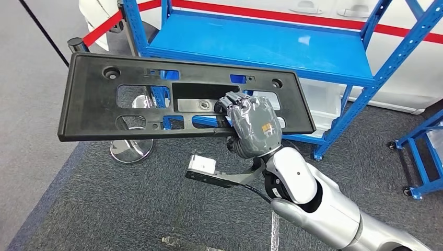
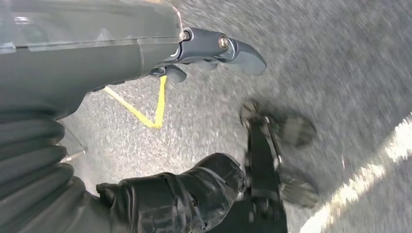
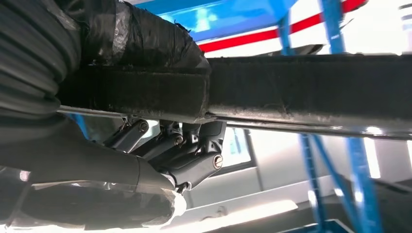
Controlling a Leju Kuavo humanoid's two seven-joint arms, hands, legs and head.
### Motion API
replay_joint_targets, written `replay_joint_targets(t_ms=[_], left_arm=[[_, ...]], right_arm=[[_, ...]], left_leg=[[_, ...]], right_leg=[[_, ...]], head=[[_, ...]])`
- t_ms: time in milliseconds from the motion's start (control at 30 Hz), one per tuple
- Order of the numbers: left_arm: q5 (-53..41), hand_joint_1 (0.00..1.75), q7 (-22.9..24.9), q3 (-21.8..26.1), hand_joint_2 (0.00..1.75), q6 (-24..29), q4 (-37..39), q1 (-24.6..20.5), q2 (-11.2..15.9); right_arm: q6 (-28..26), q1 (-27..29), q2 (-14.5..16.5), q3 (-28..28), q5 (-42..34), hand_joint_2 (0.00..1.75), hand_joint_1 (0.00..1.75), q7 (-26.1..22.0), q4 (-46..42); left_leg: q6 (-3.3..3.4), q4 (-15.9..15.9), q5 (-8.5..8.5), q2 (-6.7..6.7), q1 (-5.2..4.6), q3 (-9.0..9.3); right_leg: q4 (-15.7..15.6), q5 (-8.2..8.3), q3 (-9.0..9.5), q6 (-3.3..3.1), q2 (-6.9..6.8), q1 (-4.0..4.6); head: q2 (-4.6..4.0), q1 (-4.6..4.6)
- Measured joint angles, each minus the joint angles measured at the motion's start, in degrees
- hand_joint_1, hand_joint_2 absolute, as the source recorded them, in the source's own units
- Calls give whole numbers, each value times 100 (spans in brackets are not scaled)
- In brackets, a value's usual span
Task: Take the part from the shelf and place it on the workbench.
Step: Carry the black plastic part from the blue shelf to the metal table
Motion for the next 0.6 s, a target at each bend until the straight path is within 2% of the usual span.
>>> replay_joint_targets(t_ms=[33, 67, 100, 133, 167, 200, 233, 267, 300, 333, 367, 400, 433, 467, 533, 567, 600], left_arm=[[3, 0, -1, 0, 175, 1, 0, -2, -1], [5, 0, -1, 0, 175, 3, 0, -3, -1], [7, 0, -1, 0, 175, 4, 0, -1, -1], [8, 0, -1, 0, 175, 7, 0, 3, -2], [9, 0, 0, 0, 175, 11, 0, 7, -3], [10, 0, 1, 0, 175, 14, 0, 7, -9], [10, 0, 1, 0, 175, 18, 0, 3, -20], [11, 0, 2, 0, 175, 21, 0, 5, -27], [11, 0, 3, 0, 175, 22, 0, 7, -32], [11, 0, 5, 0, 175, 23, 0, 15, -34], [11, 0, 8, -1, 175, 24, 1, 33, -30], [12, 0, 10, -1, 175, 24, 2, 48, -33], [12, 0, 13, -2, 175, 19, 4, 59, -35], [13, 0, 12, -2, 175, 15, 7, 63, -37], [15, 0, 7, -2, 175, 5, 9, 45, -39], [15, 0, 2, -2, 175, 4, 9, 37, -40], [15, 0, -1, -2, 175, 2, 9, 32, -40]], right_arm=[[-4, 2, 1, 4, 0, 175, 175, -3, 14], [-7, 5, 1, 8, 0, 175, 175, -5, 30], [-8, 8, 1, 13, 0, 175, 175, -6, 48], [-9, 9, 2, 16, 2, 175, 175, -7, 67], [-10, 8, 4, 20, 4, 175, 175, -9, 81], [-12, 3, 7, 21, 6, 175, 175, -11, 91], [-14, -5, 13, 21, 9, 175, 175, -13, 96], [-21, -12, 21, 21, 11, 175, 175, -14, 100], [-28, -21, 30, 21, 13, 175, 175, -15, 106], [-34, -31, 39, 21, 16, 175, 175, -17, 114], [-39, -38, 48, 21, 19, 175, 175, -20, 123], [-39, -47, 56, 22, 22, 175, 175, -21, 132], [-38, -49, 68, 23, 24, 175, 175, -21, 139], [-37, -51, 80, 25, 25, 175, 175, -21, 147], [-35, -47, 96, 30, 26, 175, 175, -21, 162], [-34, -44, 97, 33, 26, 175, 175, -22, 170], [-33, -39, 97, 36, 26, 175, 175, -22, 178]], left_leg=[[28, 2, 81, -61, -9, -96], [42, 5, 161, -128, -22, -196], [49, 8, 240, -201, -38, -298], [49, 9, 319, -278, -55, -399], [45, 10, 399, -355, -72, -495], [42, 10, 479, -425, -79, -580], [31, 9, 553, -491, -93, -657], [16, -8, 627, -549, -87, -704], [-6, -32, 697, -605, -71, -728], [-42, -66, 771, -665, -57, -742], [-81, -118, 854, -739, -40, -742], [-119, -131, 870, -748, -43, -762], [-154, -78, 781, -681, -56, -811], [-188, 85, 568, -560, -63, -884], [-261, 725, -44, -260, -27, -1057], [-305, 1088, -234, -183, 9, -1111], [-348, 1375, -257, -138, 45, -1114]], right_leg=[[378, -278, -83, -10, 103, 12], [704, -433, -125, -26, 153, 25], [899, -453, -99, -55, 176, 43], [907, -357, 18, -97, 192, 66], [716, -209, 234, -159, 231, 93], [360, -109, 532, -239, 326, 124], [-83, -103, 845, -313, 446, 144], [-432, -123, 1081, -349, 543, 157], [-674, -160, 1221, -364, 608, 175], [-790, -158, 1266, -355, 593, 184], [-818, -88, 1235, -343, 531, 181], [-879, -14, 1224, -352, 454, 171], [-940, 63, 1199, -362, 372, 149], [-992, 149, 1153, -378, 290, 121], [-1026, 288, 1027, -383, 144, 97], [-1016, 348, 937, -375, 65, 82], [-995, 406, 838, -352, -14, 65]], head=[[0, 4], [0, 5], [0, 5], [0, 4], [0, 3], [0, 0], [0, -2], [0, -4], [0, 5], [0, 21], [0, 34], [0, 54], [0, 56], [0, 50], [0, 35], [0, 28], [0, 22]])
